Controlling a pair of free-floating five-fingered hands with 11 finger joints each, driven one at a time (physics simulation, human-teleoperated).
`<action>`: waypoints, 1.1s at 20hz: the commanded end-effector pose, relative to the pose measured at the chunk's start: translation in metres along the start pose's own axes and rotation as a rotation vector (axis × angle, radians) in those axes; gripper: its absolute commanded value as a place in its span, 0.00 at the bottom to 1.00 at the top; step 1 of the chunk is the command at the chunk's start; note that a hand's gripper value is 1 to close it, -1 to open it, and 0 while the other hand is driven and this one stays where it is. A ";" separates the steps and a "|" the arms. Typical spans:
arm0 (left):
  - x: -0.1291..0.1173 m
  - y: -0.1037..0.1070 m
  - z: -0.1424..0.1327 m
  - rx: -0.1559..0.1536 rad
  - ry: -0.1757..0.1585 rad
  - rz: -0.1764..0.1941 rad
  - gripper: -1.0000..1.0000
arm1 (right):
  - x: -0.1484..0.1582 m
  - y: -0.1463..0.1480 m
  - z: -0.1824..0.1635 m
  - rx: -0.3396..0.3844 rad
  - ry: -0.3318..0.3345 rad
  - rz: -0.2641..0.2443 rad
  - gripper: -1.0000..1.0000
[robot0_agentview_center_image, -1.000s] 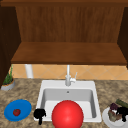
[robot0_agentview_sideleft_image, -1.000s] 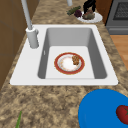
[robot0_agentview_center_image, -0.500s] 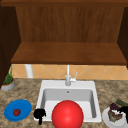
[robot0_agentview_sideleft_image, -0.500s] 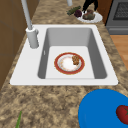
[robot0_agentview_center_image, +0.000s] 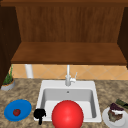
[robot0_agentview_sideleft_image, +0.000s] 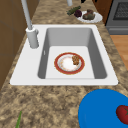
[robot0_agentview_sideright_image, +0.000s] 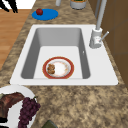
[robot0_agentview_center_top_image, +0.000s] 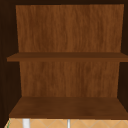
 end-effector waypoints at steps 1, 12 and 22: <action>0.000 0.000 0.000 0.000 0.000 0.000 0.50 | -0.014 0.000 0.000 -0.046 0.066 0.011 0.00; 0.000 0.000 0.000 0.000 0.000 0.000 0.50 | -0.031 -0.001 -0.066 -0.032 0.219 -0.005 0.00; 0.000 0.000 0.000 0.000 0.000 0.000 0.50 | -0.042 0.005 -0.129 -0.010 0.336 0.014 0.00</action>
